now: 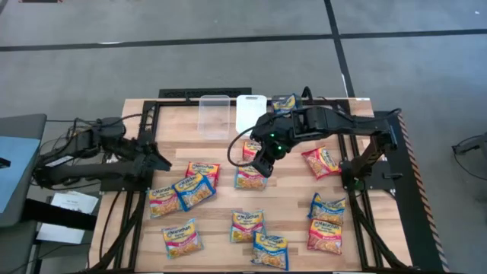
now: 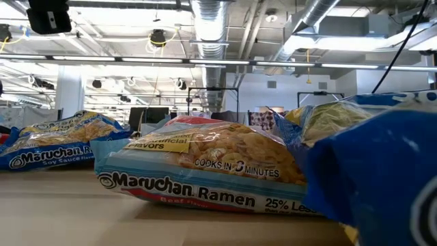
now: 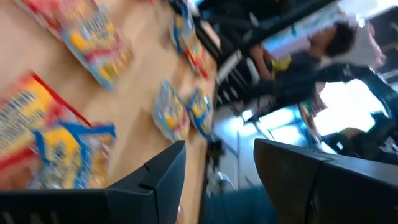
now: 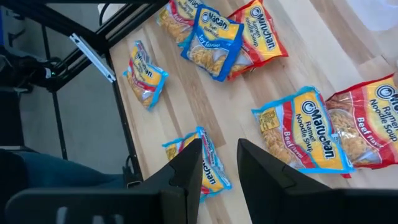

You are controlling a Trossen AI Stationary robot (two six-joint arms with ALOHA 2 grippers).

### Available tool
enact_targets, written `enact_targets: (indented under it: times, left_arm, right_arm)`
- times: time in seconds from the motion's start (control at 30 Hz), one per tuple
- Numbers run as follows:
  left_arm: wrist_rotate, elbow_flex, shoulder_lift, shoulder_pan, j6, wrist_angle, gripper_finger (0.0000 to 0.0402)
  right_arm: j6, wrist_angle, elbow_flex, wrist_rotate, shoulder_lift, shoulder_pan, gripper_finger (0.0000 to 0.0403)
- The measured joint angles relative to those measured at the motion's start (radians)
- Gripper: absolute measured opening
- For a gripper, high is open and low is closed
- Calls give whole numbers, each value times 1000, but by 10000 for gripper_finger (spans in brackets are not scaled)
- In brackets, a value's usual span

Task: Sort Maruchan noodles
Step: Put the light blue noodle pack into the white bin

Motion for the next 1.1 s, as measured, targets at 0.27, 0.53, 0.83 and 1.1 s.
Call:
enact_targets:
  times: [0.27,0.53,0.83,1.1]
  left_arm:
    - [94,0,108,-3,16,0,179]
    - [6,-1,166,-167,22,-173,179]
    - [-205,-1,229,-500,-121,-187,179]
    - [-313,-1,356,-714,-167,-187,179]
  right_arm:
    - [0,0,0,7,0,35,125]
    - [2,-16,-17,66,2,51,125]
    - [2,-15,-16,75,2,50,125]
    - [2,-14,-16,75,2,50,125]
